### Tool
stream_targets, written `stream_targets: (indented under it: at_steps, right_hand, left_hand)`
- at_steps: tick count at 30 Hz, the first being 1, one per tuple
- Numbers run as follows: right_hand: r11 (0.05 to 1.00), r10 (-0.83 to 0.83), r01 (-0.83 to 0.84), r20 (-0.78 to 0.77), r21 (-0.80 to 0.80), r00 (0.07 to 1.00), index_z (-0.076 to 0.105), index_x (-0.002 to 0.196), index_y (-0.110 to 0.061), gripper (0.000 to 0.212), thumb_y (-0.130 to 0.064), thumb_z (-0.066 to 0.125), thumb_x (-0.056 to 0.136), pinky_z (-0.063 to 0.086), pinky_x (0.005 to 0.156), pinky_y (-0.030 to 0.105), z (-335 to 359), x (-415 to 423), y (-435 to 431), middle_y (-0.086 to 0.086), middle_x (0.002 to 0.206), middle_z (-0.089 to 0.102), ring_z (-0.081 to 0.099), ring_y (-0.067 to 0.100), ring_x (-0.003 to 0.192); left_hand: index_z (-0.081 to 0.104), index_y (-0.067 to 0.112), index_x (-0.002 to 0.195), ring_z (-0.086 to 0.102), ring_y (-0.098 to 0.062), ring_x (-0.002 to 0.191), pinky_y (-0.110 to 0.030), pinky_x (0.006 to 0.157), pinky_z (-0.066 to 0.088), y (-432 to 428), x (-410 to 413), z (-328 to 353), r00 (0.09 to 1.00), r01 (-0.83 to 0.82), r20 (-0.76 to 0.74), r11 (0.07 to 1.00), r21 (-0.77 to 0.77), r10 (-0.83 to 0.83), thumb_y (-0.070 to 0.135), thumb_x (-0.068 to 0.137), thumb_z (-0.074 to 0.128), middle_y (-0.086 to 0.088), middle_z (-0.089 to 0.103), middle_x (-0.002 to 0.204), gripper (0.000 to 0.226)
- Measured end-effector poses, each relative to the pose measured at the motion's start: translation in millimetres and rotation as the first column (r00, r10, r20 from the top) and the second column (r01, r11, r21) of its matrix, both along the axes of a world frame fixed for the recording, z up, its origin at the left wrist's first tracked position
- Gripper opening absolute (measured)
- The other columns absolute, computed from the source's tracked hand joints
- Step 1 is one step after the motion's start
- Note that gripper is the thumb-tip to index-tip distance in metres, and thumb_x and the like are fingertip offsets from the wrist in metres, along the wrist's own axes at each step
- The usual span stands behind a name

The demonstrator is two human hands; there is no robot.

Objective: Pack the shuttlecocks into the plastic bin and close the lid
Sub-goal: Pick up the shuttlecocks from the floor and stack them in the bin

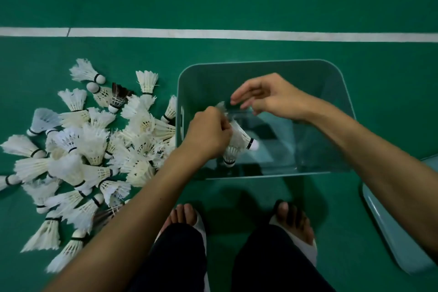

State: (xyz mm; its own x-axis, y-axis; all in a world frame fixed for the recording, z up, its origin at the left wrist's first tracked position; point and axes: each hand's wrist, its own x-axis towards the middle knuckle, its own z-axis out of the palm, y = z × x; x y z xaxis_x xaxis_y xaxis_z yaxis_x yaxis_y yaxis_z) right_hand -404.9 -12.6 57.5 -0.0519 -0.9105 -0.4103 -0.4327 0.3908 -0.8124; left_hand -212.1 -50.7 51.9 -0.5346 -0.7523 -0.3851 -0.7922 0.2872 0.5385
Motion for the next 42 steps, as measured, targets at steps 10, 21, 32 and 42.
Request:
stream_targets:
  at_steps: [10,21,32,42]
  right_hand:
    - [0.884,0.468,-0.456,-0.234,0.107,0.852,0.069,0.115,-0.024,0.038,-0.008,0.075,0.081,0.057,0.08,0.041,-11,10,29,0.004,0.105,0.068,0.065,0.022,0.096]
    - [0.897,0.441,-0.42,-0.314,0.135,0.841,0.072,0.084,-0.021,0.016,-0.017,0.085,0.076,0.039,0.055,0.015,-32,13,24,-0.012,0.072,0.064,0.053,0.002,0.059]
    - [0.831,-0.448,0.543,-0.435,0.119,0.781,0.076,0.074,-0.006,0.016,-0.022,0.072,0.073,0.063,0.066,0.048,-56,-16,2,0.012,0.073,0.074,0.072,0.031,0.07]
    - [0.618,-0.756,0.693,0.041,0.37,0.653,0.066,0.093,0.001,0.011,-0.001,0.069,0.083,0.055,0.047,0.031,-84,51,-47,0.015,0.072,0.069,0.063,0.027,0.054]
  left_hand:
    - [0.083,0.013,0.094,0.056,0.005,0.057,-0.019,0.069,0.051,2,1,-6,0.998,0.034,-0.052,0.988,0.151,-0.026,0.008,0.088,0.074,0.003,0.07,0.074,0.011]
    - [0.077,0.0,0.097,0.075,-0.028,0.074,-0.043,0.072,0.065,-4,-4,-1,0.999,0.038,-0.019,0.932,0.359,-0.034,-0.011,0.082,0.074,-0.015,0.074,0.086,0.019]
    - [0.067,0.005,0.111,0.057,-0.027,0.089,-0.031,0.079,0.047,-4,-9,-11,0.972,-0.023,0.234,0.987,0.156,-0.014,0.002,0.091,0.057,-0.01,0.059,0.101,0.022]
    - [0.066,0.003,0.109,0.065,-0.035,0.1,-0.04,0.086,0.058,-10,-7,-14,0.979,-0.12,0.184,0.978,0.169,0.088,0.006,0.092,0.057,-0.017,0.066,0.112,0.019]
